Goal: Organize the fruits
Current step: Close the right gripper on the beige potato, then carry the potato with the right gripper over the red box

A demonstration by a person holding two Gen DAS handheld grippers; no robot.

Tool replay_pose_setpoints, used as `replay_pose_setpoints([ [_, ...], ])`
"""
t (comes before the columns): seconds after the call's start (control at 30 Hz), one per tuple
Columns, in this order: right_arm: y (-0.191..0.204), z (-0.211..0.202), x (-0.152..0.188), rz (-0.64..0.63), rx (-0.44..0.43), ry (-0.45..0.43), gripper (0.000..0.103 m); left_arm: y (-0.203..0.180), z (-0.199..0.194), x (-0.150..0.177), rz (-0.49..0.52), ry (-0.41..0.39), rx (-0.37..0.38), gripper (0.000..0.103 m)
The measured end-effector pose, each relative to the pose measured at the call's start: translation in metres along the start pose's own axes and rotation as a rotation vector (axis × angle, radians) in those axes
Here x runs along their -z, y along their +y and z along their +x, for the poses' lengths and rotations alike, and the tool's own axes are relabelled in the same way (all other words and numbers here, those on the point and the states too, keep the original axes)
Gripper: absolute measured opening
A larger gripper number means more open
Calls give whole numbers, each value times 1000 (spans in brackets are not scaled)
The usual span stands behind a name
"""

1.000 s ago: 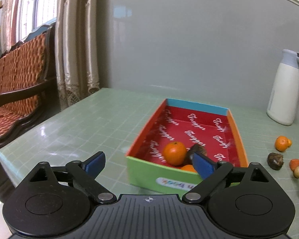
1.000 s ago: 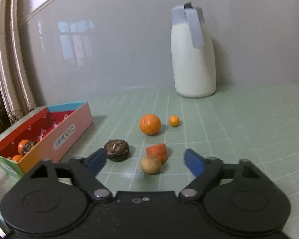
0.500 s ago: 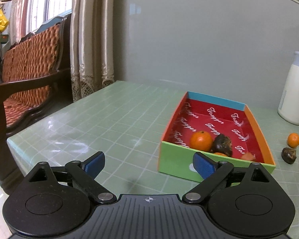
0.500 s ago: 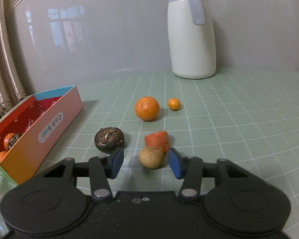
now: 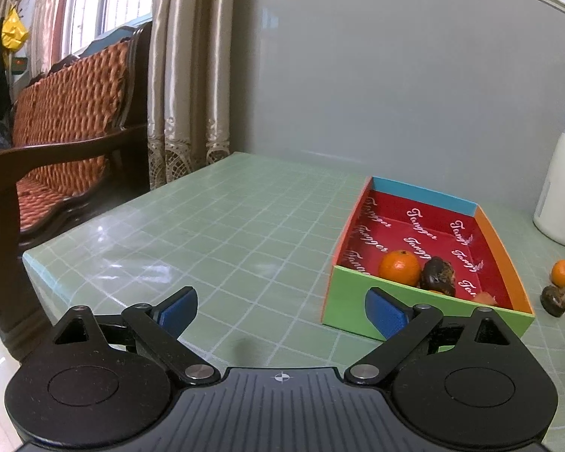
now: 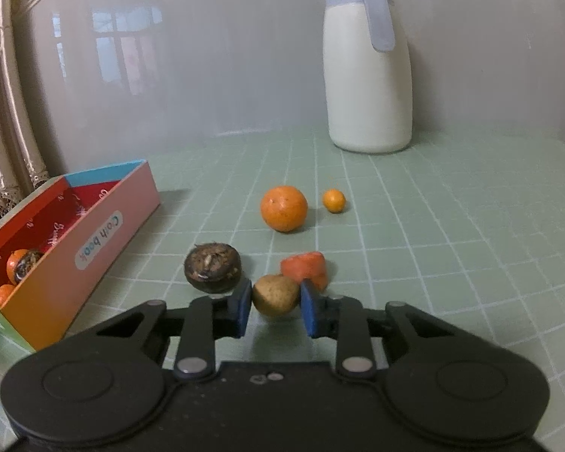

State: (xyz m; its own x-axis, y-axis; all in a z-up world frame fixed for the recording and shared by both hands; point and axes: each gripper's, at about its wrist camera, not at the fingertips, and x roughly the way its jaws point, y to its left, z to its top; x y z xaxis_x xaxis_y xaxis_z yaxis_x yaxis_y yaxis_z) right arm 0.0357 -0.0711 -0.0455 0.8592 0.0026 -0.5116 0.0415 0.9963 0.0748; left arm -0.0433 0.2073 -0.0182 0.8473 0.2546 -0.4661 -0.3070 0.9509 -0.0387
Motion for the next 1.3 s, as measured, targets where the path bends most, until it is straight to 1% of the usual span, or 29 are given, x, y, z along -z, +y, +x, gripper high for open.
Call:
replay_pose_setpoints([
  [0.1, 4, -5, -3, 1, -31, -16, 27, 3, 1, 0, -12, 3, -7, 96],
  [0.3, 24, -19, -10, -46, -102, -74, 27, 14, 1, 2, -42, 13, -22, 96],
  [0.53, 55, -25, -19, -96, -186, -91, 27, 29, -1, 5, -64, 21, -51, 97],
  [0.93, 122, -25, -27, -197, -316, -97, 27, 60, -4, 9, -119, 33, -98, 99],
  [1.03, 140, -21, -28, -229, -345, -86, 27, 64, -5, 10, -124, 34, -106, 99],
  [1.17, 160, -17, -25, -269, -368, -69, 27, 70, -5, 12, -135, 37, -113, 99],
  [1.3, 170, -12, -22, -296, -375, -46, 27, 74, -5, 12, -145, 39, -117, 99],
])
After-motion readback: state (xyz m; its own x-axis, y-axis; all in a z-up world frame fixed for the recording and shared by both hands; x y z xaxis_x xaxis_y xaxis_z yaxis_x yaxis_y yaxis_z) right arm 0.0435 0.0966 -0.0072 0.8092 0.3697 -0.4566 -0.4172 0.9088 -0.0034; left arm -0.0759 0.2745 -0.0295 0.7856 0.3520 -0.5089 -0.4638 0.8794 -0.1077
